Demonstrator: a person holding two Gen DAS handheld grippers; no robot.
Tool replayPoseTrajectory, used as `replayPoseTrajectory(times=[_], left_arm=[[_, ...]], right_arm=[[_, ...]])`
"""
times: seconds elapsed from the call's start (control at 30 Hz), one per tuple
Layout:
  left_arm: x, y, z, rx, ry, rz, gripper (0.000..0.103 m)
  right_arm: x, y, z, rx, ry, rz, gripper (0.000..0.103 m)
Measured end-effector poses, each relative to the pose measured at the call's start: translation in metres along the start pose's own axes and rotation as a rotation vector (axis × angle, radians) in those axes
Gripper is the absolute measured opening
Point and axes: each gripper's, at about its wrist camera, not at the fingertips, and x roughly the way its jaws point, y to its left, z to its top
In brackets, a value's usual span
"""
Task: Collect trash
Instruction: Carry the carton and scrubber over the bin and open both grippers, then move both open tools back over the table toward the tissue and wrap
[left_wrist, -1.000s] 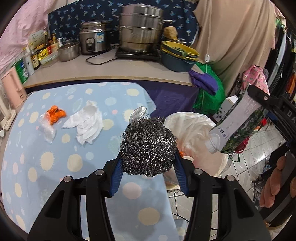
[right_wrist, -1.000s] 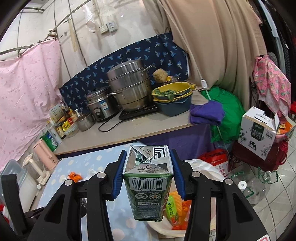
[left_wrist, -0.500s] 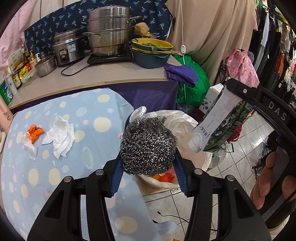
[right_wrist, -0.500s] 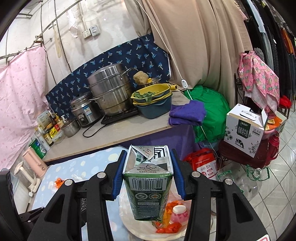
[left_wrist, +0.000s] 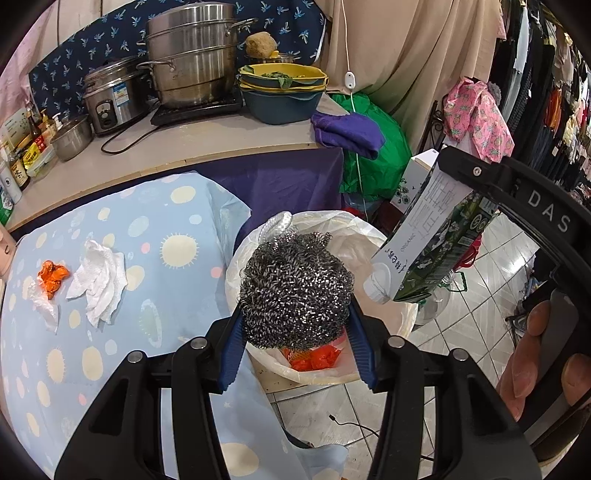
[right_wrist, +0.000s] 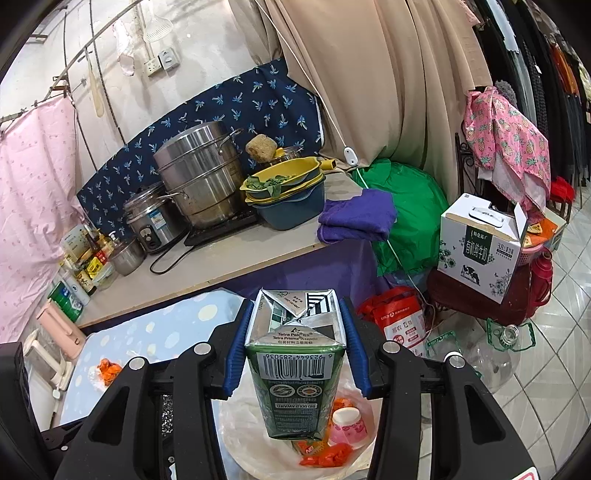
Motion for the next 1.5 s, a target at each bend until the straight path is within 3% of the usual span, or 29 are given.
replayPoseTrajectory(times=[1.07,1.17,1.23,1.27,1.5], left_arm=[[0.031,-0.011,0.006,0.027,0.05,0.012,0.05],[0.032,-0.01,0.007,0.017,0.043,0.018,0.054],[0.03,-0.01,0.008,0.014,0.026,0.033,0.07],[0.029,-0.01,0.008,0.011,0.016,0.038,0.073],[0.024,-0.007,0.011,0.001,0.003,0.043,0.076]], right_arm=[[0.03,0.0,0.0,0.007,0.037,-0.023,0.045],[0.029,-0.002,0.0,0.011,0.026,-0.016,0.046],[0.029,-0.001,0.0,0.01,0.02,-0.015,0.05],[0.029,-0.002,0.001,0.012,0.015,-0.014,0.052],[0.024,-0.003,0.002,0.013,0.002,-0.008,0.056]])
